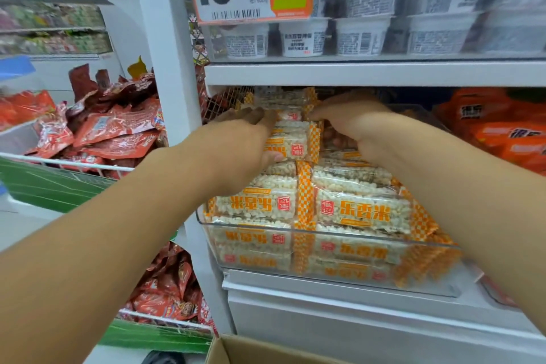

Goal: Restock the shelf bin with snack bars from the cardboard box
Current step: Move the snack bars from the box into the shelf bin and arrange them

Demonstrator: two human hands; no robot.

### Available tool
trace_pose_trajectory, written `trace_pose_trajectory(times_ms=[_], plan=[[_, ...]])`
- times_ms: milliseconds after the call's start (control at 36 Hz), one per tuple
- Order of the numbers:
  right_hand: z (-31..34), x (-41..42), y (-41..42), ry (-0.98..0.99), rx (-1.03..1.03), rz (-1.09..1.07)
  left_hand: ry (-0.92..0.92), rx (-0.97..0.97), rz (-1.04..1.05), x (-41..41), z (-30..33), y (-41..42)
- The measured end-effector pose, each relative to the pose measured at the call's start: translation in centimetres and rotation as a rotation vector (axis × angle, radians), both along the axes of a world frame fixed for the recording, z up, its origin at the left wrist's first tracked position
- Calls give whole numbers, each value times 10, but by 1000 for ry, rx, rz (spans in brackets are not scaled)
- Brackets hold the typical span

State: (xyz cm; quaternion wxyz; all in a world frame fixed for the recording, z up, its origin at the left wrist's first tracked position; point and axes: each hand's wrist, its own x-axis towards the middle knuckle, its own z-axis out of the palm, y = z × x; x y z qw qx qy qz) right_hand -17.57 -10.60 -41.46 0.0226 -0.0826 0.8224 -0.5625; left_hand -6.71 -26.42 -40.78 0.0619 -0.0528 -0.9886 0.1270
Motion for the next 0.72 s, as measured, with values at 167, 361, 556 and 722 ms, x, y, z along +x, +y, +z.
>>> trace_pose_trajectory(times_ms=[167, 361, 556, 722], plan=[[1, 0, 5, -3, -134, -62, 39, 0, 26, -1, 1, 0], [-3, 8, 6, -5, -232, -69, 70, 24, 40, -3, -9, -1], [0, 20, 13, -62, -255, -71, 94, 80, 30, -4, -16, -1], [2, 34, 8, -183, -383, 71, 82, 118, 6, -6, -17, -1]])
